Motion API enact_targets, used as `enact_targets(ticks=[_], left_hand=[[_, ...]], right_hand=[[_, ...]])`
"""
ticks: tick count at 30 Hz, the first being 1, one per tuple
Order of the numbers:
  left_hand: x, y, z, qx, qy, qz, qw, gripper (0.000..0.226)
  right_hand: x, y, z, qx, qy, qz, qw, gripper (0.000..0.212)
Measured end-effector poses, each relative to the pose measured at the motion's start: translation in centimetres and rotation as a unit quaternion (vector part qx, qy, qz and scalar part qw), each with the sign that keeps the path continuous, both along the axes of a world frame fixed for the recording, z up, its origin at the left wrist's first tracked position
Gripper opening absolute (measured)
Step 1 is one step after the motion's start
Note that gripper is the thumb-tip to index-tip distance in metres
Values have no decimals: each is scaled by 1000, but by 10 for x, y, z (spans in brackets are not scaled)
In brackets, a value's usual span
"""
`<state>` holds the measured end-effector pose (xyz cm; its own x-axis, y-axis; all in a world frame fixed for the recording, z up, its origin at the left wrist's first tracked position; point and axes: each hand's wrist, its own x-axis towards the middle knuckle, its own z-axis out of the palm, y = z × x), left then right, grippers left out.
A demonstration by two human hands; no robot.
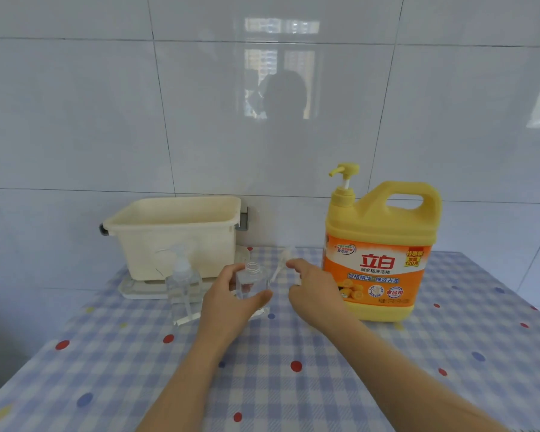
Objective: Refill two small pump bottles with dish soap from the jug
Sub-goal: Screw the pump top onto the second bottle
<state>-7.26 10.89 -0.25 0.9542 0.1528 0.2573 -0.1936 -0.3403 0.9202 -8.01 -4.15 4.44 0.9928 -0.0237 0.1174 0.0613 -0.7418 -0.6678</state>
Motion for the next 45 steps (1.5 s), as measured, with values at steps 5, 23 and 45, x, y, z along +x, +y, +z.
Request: enact_targets(ticks=[5, 23, 45], left_hand=[[1, 1, 2, -20, -13, 5, 1000, 44], [16, 6, -4, -103, 7, -59, 993, 34], [15, 5, 1, -143, 21, -80, 986, 30]], right_hand=[[30, 12, -13, 51, 18, -22, 998, 58], [119, 20, -37, -181, 104, -18, 978, 50], [114, 31, -24, -214, 30, -64, 974, 25]])
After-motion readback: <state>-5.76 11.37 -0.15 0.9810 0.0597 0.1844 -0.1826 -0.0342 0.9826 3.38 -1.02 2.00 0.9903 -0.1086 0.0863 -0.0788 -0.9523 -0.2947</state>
